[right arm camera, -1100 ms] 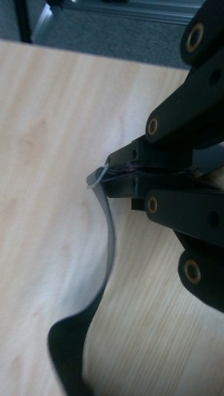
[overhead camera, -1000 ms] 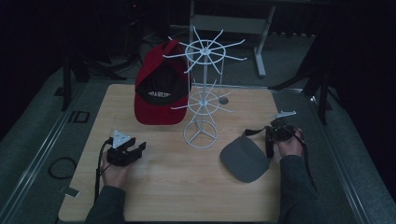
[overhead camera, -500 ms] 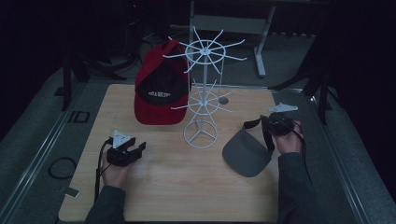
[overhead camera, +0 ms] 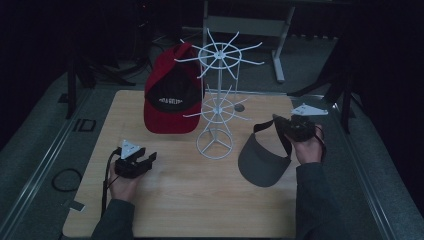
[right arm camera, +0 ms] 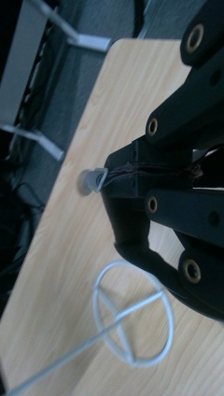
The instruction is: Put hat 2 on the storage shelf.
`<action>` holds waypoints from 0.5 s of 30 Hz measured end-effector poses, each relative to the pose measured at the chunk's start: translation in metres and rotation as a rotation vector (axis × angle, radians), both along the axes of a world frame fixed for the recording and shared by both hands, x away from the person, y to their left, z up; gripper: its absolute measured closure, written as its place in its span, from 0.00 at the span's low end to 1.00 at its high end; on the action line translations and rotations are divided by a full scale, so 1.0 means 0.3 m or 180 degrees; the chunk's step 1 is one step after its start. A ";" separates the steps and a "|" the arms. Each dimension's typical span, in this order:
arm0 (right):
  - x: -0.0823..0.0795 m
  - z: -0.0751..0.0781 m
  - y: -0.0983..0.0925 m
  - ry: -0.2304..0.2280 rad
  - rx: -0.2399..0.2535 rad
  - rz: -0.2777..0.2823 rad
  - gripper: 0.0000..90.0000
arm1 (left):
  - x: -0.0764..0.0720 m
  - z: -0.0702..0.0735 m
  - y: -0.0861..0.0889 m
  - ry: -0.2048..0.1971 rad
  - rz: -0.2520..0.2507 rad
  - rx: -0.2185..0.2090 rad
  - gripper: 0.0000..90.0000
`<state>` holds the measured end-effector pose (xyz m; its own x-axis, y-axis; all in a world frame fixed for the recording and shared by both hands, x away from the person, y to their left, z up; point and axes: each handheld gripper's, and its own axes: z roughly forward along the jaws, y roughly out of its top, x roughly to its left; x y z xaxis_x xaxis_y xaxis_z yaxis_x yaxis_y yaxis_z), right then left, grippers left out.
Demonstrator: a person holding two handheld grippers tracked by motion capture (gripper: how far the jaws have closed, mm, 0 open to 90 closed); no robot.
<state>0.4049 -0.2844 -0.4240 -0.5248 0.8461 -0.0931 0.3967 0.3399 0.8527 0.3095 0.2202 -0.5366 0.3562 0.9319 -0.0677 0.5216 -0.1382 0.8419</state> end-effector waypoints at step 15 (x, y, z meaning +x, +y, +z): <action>-0.082 0.102 0.041 -0.0242 0.0387 0.0299 0.98 | -0.002 0.001 0.002 -0.0002 -0.0001 -0.0010 0.57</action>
<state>0.3804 -0.2722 -0.3934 -0.5975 0.8011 -0.0355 0.3008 0.2649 0.9162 0.3090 0.2209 -0.5362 0.3566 0.9316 -0.0705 0.5211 -0.1358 0.8426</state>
